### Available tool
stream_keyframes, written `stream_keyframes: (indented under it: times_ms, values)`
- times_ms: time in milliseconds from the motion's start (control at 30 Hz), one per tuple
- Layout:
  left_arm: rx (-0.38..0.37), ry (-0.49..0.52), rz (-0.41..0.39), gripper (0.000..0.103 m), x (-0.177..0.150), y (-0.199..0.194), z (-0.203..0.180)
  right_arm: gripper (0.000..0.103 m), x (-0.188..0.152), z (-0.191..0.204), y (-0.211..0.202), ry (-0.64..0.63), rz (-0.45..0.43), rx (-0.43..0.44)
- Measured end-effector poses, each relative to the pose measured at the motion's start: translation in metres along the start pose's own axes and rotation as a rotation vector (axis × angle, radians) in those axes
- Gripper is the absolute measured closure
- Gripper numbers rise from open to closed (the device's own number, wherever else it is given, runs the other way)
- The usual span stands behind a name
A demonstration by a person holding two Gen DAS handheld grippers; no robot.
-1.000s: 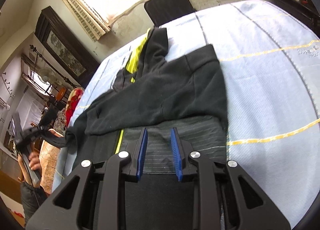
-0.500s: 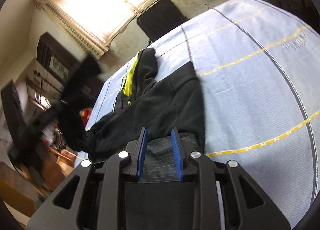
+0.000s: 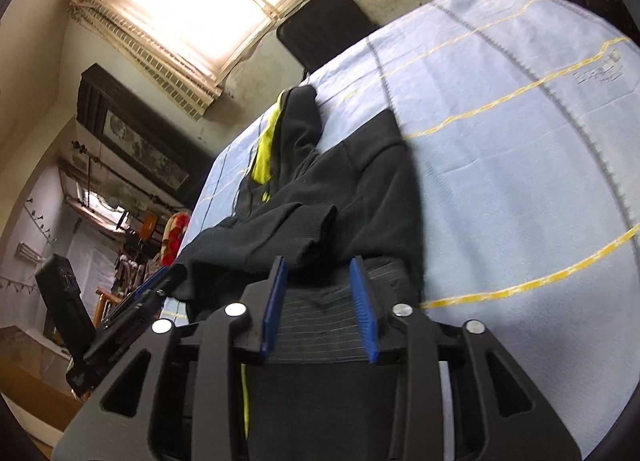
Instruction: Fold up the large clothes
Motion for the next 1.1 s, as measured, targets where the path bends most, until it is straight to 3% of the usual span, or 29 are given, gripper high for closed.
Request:
stream_keyframes:
  times_ms: [167, 467, 533, 700, 800, 833, 933, 967, 1033, 1100]
  values:
    - [0.033, -0.060, 0.019, 0.042, -0.013, -0.009, 0.050, 0.057, -0.010, 0.013, 0.020, 0.022, 0.058, 0.032]
    - [0.130, -0.179, 0.064, 0.041, -0.008, 0.020, 0.100, 0.057, 0.012, 0.014, 0.051, -0.070, 0.057, -0.145]
    - [0.111, -0.197, 0.074, 0.041, -0.011, 0.024, 0.106, 0.057, 0.019, 0.011, 0.062, -0.091, 0.071, -0.183]
    - [0.066, -0.226, 0.086, 0.040, -0.019, 0.030, 0.117, 0.057, 0.014, 0.015, 0.088, -0.137, 0.136, -0.181]
    - [0.050, -0.232, 0.066, 0.040, -0.016, 0.024, 0.120, 0.056, 0.007, 0.023, 0.095, -0.198, 0.122, -0.234]
    - [0.042, -0.238, 0.054, 0.041, -0.014, 0.021, 0.121, 0.058, 0.005, 0.027, 0.096, -0.235, 0.115, -0.270]
    - [0.031, -0.274, 0.020, 0.041, -0.007, 0.009, 0.132, 0.087, 0.004, 0.032, 0.096, -0.309, 0.097, -0.347]
    - [0.036, -0.283, 0.016, 0.041, -0.006, 0.008, 0.137, 0.091, 0.006, 0.033, 0.094, -0.313, 0.089, -0.341]
    - [0.048, -0.303, 0.022, 0.041, -0.006, 0.008, 0.147, 0.093, 0.014, 0.039, 0.087, -0.322, 0.065, -0.322]
    - [0.043, -0.336, 0.034, 0.041, -0.007, 0.010, 0.156, 0.094, 0.030, 0.044, 0.071, -0.358, 0.005, -0.357]
Point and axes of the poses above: each gripper's, at about its wrist camera, not at the fingertips, and y roughly the way its jaws point, z to its left, x to its top, the point moved 6 cm from there along y, roughly the way its jaws point, and after that the axes turned 6 degrees about -y, right-handed, at the moved point
